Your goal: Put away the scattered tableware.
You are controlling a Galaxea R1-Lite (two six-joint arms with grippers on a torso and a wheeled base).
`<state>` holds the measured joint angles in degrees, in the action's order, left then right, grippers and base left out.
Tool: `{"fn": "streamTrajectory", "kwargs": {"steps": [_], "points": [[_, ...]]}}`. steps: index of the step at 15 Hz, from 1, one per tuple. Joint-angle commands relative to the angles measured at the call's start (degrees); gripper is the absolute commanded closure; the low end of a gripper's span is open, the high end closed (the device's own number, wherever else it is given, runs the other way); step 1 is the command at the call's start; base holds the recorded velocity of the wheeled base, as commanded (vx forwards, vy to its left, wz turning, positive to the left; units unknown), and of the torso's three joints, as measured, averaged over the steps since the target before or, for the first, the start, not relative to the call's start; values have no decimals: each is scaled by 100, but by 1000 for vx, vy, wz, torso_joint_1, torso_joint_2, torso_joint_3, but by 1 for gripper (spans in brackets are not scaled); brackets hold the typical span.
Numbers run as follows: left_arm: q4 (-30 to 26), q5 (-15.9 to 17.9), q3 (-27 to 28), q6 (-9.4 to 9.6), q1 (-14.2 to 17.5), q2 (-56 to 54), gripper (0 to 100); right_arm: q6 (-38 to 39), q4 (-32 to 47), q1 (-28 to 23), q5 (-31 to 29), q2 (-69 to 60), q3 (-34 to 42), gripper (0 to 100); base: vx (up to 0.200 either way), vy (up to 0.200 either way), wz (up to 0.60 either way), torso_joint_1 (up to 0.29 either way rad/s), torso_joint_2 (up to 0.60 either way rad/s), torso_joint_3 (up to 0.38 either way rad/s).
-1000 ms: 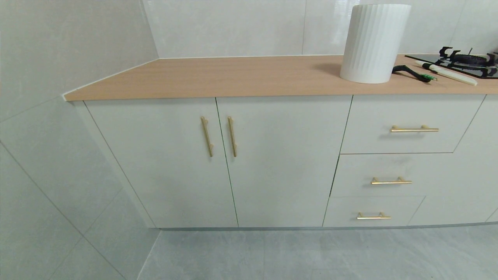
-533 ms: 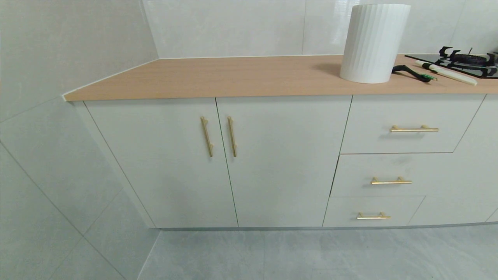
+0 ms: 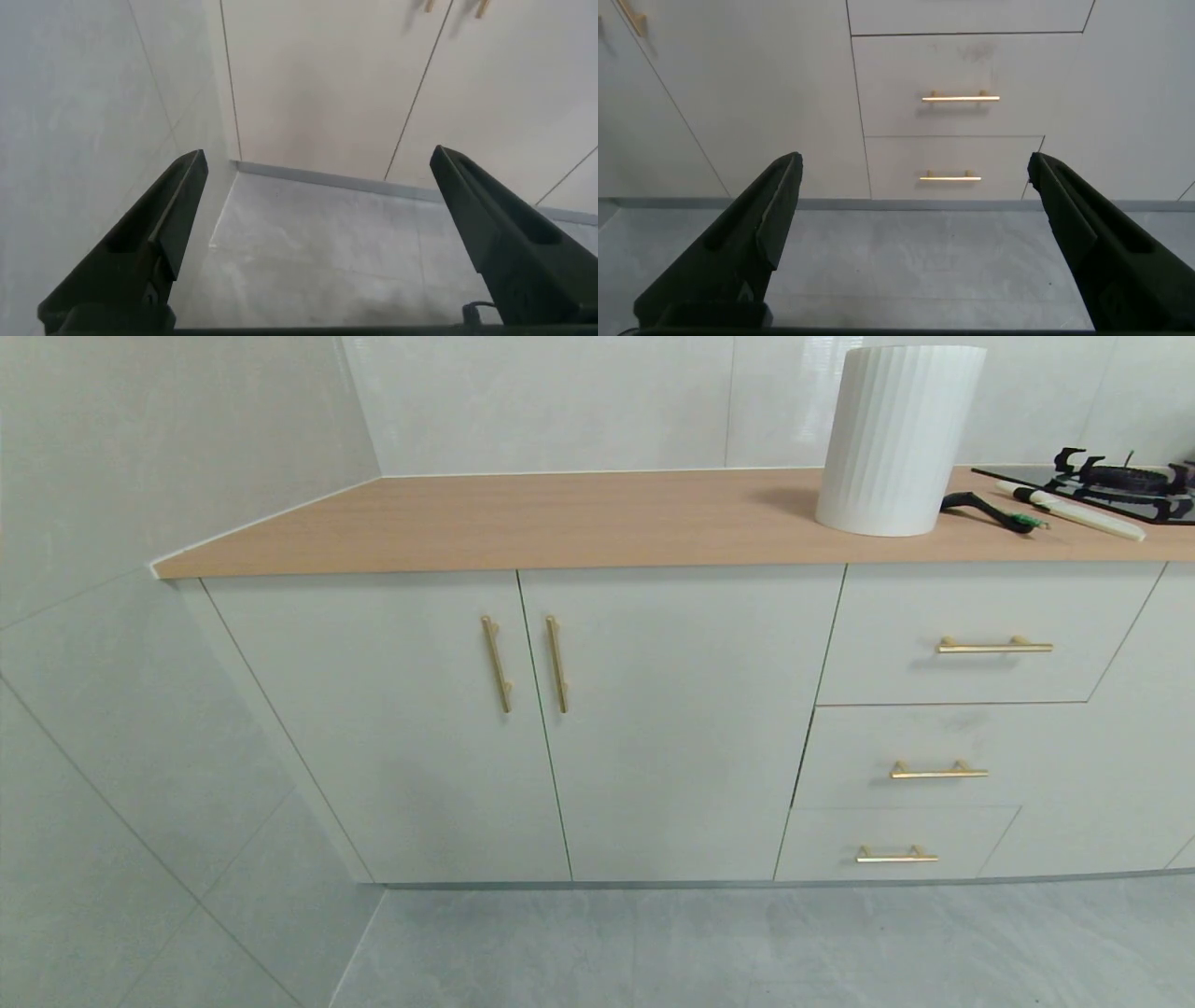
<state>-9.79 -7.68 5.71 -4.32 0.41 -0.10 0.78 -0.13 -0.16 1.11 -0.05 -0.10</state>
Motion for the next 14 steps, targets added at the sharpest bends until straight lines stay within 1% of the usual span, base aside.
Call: {"fn": "streamTrajectory", "kwargs": {"steps": [1, 2, 3, 4, 5, 6, 7, 9, 10, 12, 13, 14], "points": [[249, -14, -131, 203, 2, 10, 0, 1, 13, -2, -5, 14, 1, 0, 0, 0, 0, 0, 0, 0], [1032, -23, -483, 599, 2, 10, 0, 1, 13, -2, -5, 14, 1, 0, 0, 0, 0, 0, 0, 0], [1322, -58, -571, 695, 2, 10, 0, 1, 13, -2, -5, 5, 1, 0, 0, 0, 0, 0, 0, 0], [1014, 3, -509, 669, -6, 10, 0, 1, 13, -2, -5, 14, 1, 0, 0, 0, 0, 0, 0, 0], [935, 416, -535, 528, -33, 10, 0, 1, 13, -2, -5, 5, 1, 0, 0, 0, 0, 0, 0, 0], [953, 610, -571, 686, -33, 10, 0, 1, 13, -2, -5, 5, 1, 0, 0, 0, 0, 0, 0, 0], [953, 610, -571, 730, -33, 10, 0, 1, 13, -2, -5, 5, 1, 0, 0, 0, 0, 0, 0, 0], [953, 610, -571, 651, -33, 10, 0, 1, 13, -2, -5, 5, 1, 0, 0, 0, 0, 0, 0, 0], [961, 610, -571, 651, -33, 10, 0, 1, 13, -2, -5, 5, 1, 0, 0, 0, 0, 0, 0, 0], [979, 610, -571, 511, -33, 10, 0, 1, 13, -2, -5, 5, 1, 0, 0, 0, 0, 0, 0, 0], [979, 619, -571, 537, -33, 10, 0, 1, 13, -2, -5, 5, 1, 0, 0, 0, 0, 0, 0, 0], [979, 610, -571, 405, -33, 10, 0, 1, 13, -2, -14, 5, 1, 0, 0, 0, 0, 0, 0, 0]]}}
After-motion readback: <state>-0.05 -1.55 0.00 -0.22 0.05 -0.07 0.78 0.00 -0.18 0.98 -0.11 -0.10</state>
